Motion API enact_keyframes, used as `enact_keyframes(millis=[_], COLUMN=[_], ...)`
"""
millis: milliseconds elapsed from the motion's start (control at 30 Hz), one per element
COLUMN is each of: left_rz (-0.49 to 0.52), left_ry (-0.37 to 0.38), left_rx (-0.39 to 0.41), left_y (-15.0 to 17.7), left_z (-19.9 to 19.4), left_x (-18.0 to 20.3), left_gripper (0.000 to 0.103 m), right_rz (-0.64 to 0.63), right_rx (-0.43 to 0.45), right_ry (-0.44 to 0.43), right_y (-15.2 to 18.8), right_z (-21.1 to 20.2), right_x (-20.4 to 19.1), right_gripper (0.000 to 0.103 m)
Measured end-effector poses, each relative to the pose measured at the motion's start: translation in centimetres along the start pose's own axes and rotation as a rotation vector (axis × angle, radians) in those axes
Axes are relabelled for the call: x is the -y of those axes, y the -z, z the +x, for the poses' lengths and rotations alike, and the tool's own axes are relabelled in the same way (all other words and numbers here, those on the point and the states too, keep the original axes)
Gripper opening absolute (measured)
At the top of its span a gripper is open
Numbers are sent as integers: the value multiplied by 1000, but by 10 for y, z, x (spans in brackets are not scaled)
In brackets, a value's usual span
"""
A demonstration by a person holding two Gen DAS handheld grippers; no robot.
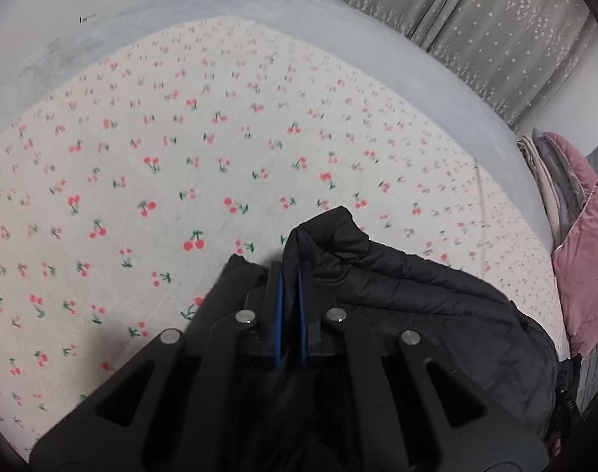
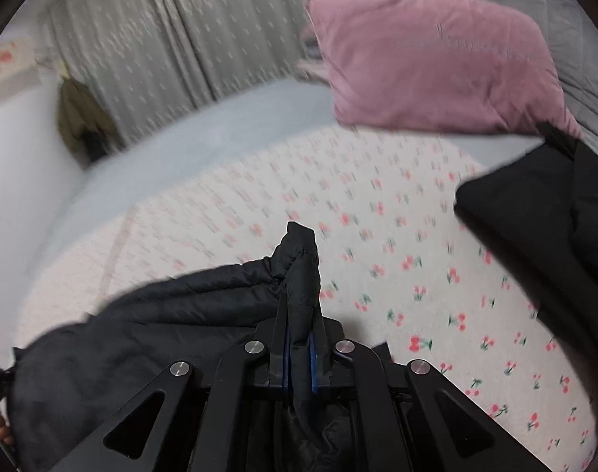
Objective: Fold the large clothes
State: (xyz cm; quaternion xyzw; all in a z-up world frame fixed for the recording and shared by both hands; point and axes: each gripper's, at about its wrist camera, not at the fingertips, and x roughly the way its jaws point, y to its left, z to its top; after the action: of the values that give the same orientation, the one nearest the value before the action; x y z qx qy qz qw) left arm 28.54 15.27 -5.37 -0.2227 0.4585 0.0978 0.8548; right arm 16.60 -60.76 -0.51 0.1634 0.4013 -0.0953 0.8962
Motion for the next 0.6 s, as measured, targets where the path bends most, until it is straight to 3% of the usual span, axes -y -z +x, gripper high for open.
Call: enact_keyframes(millis=[167,300,467,533,600], left_rz=[62,104,92,58,9], left_ry=[-53,-94,-78,-46,10], left_rx=[24,48,40,32,52], left_y=[10,16,12,8,5], left_z=[13,14,14,5,-16], left_x=[10,16,15,11,6], left_gripper=[10,15,17,24,44], right_rz=[33,24,33,55,97], right_rx=[-102,-124,-132,-128,-100], right_ry=[67,92,67,42,-2], right_y=[18,21,22,19,13], right_z=[33,38,43,39,22], right_x=[10,13,15,18,23], right_gripper=[7,9,19,20,21])
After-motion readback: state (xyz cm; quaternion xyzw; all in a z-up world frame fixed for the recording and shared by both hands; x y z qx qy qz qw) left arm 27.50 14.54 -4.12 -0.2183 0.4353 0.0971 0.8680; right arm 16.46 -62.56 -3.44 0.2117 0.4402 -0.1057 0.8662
